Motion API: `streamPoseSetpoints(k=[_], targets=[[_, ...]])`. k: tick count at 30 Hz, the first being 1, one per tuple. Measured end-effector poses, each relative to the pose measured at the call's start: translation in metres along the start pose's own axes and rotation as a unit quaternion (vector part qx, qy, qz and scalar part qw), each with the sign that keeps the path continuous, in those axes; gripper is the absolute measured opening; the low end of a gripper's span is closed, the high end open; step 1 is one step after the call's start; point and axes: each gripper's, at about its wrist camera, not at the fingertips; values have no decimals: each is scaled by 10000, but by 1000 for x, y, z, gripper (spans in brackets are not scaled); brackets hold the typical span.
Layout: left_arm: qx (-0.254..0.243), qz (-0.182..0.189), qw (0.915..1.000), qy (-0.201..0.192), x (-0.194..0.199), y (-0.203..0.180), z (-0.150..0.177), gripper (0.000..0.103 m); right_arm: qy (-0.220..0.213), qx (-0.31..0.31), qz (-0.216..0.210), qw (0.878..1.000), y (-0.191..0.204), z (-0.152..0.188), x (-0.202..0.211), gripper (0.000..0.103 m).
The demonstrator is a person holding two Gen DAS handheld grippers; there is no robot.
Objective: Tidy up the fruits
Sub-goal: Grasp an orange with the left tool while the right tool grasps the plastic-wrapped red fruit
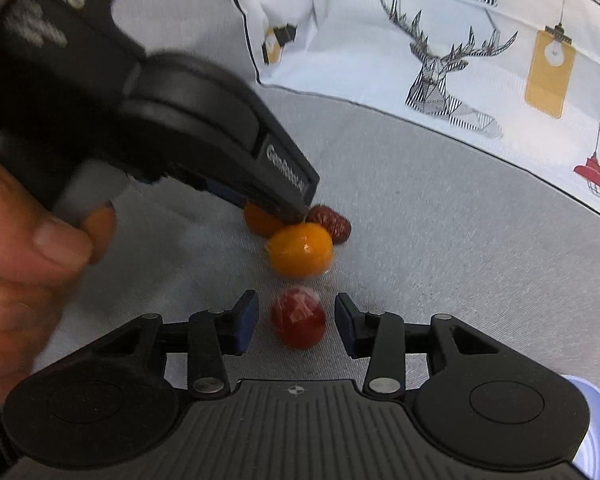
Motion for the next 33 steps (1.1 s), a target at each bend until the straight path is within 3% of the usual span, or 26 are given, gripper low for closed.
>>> streamPoseSetpoints(k=[3, 13, 20, 28, 33], targets=[[-121, -84, 9999, -59, 2, -3, 1, 30, 15, 125, 45, 9999, 3, 3, -2, 31], [-74, -307, 9987, -405, 31, 3, 3, 30, -463, -35, 225, 9987, 0, 3, 30, 30], [-463, -407, 9940, -903, 77, -11, 20, 30, -989, -293, 400, 9939, -14, 5, 87, 30], [-467, -190, 9902, -1299, 122, -36, 47, 30, -1595, -504, 811, 9826, -36, 18, 178, 30], [-731, 99, 9872, -1411, 138, -66, 70, 30, -1621, -1090, 1180, 9736, -64, 52, 197, 30]])
Point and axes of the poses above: each gripper's, at about its wrist camera, not at the fingertips, and x roughly against the way its jaws point, y to its left, z to its underside, and after that the axes turned 6 degrees about -y, right-handed
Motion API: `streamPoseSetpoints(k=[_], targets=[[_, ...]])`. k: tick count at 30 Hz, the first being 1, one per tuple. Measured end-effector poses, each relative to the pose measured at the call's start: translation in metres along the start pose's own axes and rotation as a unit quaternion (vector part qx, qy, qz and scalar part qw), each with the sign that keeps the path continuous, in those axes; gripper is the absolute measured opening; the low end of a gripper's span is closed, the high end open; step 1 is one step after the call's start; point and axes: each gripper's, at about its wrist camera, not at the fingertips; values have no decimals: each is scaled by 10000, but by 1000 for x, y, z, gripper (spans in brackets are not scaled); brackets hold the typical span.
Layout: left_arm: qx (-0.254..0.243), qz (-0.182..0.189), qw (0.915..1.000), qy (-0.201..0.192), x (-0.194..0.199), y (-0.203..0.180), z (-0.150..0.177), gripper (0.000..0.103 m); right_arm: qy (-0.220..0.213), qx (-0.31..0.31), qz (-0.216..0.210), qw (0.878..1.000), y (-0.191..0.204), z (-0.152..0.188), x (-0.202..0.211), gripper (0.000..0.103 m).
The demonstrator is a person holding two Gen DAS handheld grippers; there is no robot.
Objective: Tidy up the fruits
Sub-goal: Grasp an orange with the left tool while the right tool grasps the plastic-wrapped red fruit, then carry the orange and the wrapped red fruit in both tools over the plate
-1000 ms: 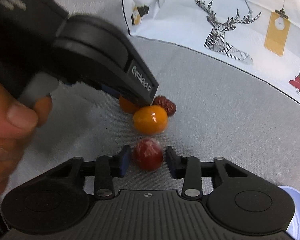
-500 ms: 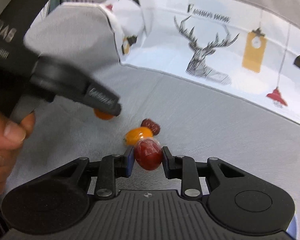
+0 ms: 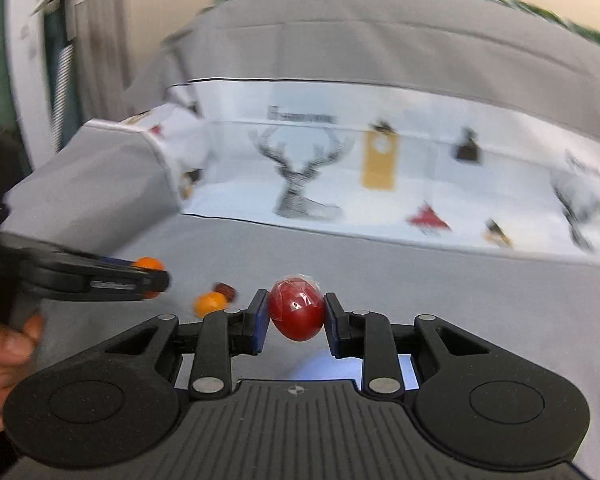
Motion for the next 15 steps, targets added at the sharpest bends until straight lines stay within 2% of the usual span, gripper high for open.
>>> streamPoseSetpoints(k=[3, 6, 15], targets=[[-461, 97, 9989, -16, -2, -22, 6, 30, -211, -4, 313, 9993, -16, 0, 6, 30], [-897, 75, 9959, -42, -9, -38, 12, 30, -64, -21, 477, 9988, -27, 5, -3, 30], [-1046, 190, 9943, -3, -27, -47, 11, 30, 73, 188, 649, 9977, -40, 8, -19, 30]])
Point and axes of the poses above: each gripper's, at about its wrist camera, not at the fingertips, and x roughly against the way its jaws point, y to its left, z to its underside, and after that the axes turned 6 degrees about -y, right-handed
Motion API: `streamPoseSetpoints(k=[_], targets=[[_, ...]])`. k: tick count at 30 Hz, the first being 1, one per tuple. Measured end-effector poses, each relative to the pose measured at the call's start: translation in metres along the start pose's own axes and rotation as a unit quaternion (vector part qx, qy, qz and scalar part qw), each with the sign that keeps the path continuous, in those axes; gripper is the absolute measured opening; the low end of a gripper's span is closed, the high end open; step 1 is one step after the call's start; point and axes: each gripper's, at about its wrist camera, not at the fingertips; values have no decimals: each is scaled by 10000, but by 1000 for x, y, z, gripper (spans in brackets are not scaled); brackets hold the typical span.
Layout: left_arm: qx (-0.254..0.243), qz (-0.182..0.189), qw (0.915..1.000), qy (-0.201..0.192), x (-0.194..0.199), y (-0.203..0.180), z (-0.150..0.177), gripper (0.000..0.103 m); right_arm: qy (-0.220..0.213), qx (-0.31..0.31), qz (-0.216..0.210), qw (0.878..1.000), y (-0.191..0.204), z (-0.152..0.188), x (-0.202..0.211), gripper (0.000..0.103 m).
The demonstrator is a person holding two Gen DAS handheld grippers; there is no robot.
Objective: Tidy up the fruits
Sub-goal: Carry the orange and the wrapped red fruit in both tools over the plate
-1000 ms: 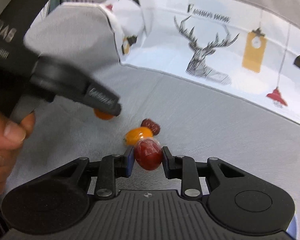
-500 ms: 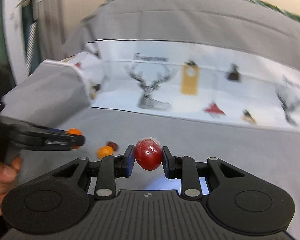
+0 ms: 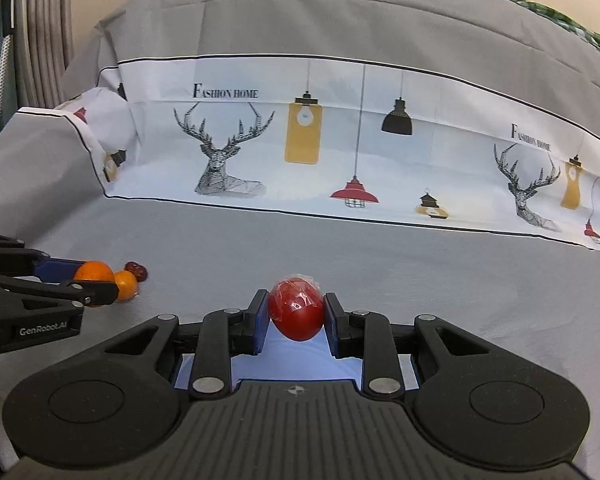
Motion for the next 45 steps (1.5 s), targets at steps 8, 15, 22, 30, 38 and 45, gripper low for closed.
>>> streamPoseSetpoints(k=[8, 15, 22, 30, 38, 45], targets=[[-44, 47, 10000, 28, -7, -6, -1, 30, -9, -68, 48, 10000, -4, 0, 0, 30], [-38, 49, 10000, 7, -6, -5, 1, 30, -3, -64, 54, 10000, -3, 0, 1, 30], [19, 73, 10000, -2, -6, -4, 1, 30, 46, -58, 58, 10000, -1, 0, 1, 30], [-57, 179, 9998, -82, -6, -9, 2, 30, 121, -89, 87, 9998, -4, 0, -2, 30], [-15, 331, 9995, -4, -9, -9, 4, 30, 307, -229, 294, 9988, -11, 4, -7, 30], [-568, 772, 9954, 50, -8, -40, 15, 30, 492, -515, 415, 9966, -23, 9, -10, 30]])
Point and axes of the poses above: each gripper's, at about its wrist camera, not at the fingertips, and x roughly against the way its jaws point, y to its left, z to its underside, and after that the axes turned 6 degrees about -y, right-handed
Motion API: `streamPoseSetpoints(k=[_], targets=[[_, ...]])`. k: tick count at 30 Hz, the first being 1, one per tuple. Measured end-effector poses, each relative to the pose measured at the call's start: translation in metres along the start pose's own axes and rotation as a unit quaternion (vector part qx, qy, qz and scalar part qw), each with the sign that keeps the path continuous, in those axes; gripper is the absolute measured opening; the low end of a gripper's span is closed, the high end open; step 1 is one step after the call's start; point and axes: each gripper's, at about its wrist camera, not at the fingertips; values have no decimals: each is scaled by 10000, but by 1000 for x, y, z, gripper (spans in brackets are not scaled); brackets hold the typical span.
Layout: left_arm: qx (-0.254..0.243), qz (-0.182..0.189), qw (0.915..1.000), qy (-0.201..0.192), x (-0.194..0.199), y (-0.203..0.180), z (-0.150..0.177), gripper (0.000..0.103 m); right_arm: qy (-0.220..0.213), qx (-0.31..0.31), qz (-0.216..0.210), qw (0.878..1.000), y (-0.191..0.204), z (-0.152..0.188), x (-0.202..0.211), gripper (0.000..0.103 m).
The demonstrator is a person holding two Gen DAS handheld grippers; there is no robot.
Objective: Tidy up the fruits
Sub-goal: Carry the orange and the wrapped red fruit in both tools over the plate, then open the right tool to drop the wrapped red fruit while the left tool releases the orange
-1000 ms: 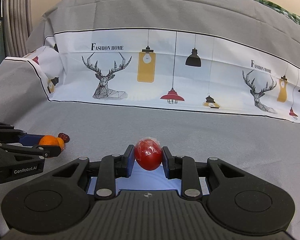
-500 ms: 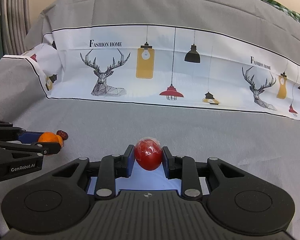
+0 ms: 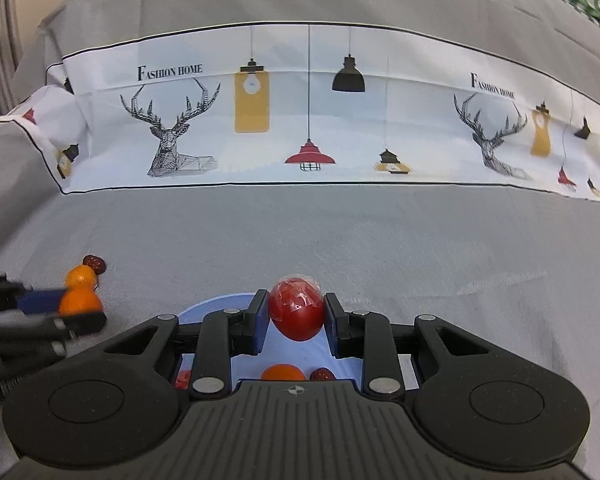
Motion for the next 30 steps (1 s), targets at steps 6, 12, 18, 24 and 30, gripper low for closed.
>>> streamPoseSetpoints(k=[6, 12, 18, 24, 30], targets=[[-173, 557, 9983, -12, -3, -25, 8, 30, 128, 104, -50, 9999, 4, 1, -4, 30], [-293, 681, 9973, 5, -10, -37, 10, 30, 237, 138, -102, 9996, 5, 3, -6, 30], [-242, 757, 9968, -33, -9, -35, 8, 33, 320, 100, -136, 9993, 4, 4, -7, 32], [-212, 712, 9972, -66, -8, -34, 6, 34, 322, 96, -137, 9993, 5, 4, -8, 38], [-242, 682, 9973, -81, -6, -35, 6, 34, 318, 96, -112, 9994, 4, 4, -8, 38]])
Point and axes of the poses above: each gripper's, at about its wrist camera, not at the fingertips, and x roughly against the way its jaws point, y to its left, z to its underside, and after that the axes turned 6 degrees about -y, right-handed
